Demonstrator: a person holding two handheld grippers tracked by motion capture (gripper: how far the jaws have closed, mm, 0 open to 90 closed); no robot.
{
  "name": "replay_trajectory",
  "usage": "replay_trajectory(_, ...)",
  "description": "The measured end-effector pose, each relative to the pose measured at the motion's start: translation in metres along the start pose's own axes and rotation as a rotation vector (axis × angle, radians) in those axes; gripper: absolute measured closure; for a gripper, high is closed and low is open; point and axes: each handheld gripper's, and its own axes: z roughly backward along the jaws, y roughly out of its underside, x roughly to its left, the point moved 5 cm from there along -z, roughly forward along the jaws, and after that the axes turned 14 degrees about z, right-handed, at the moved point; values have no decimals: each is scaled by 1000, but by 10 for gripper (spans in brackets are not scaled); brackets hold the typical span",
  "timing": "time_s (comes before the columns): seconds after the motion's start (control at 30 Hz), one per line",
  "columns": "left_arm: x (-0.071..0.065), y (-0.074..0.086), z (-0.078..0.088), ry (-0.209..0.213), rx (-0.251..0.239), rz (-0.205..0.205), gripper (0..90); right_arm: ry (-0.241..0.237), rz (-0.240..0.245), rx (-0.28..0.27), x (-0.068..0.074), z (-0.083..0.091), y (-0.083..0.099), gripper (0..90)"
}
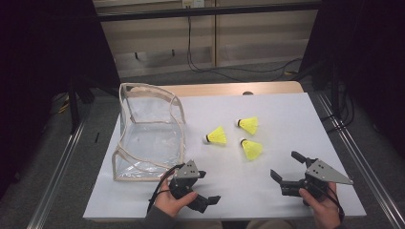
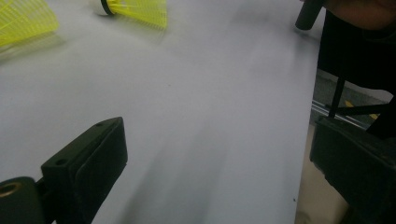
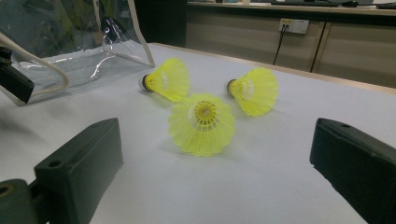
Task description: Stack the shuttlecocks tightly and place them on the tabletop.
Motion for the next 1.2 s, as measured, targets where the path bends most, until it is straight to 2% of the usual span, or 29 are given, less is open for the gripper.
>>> replay_trajectory(0.47, 1, 5, 10, -6, 8, -9, 42, -2, 0, -1, 0, 0, 0, 15)
replay_trajectory(0.7, 3, 8, 15, -22, -3, -10, 42, 1, 7, 1, 1, 0, -1, 16)
replay_trajectory(1.2, 4, 12, 26, -28, -10, -21, 42, -6, 7, -3, 1, -1, -1, 15)
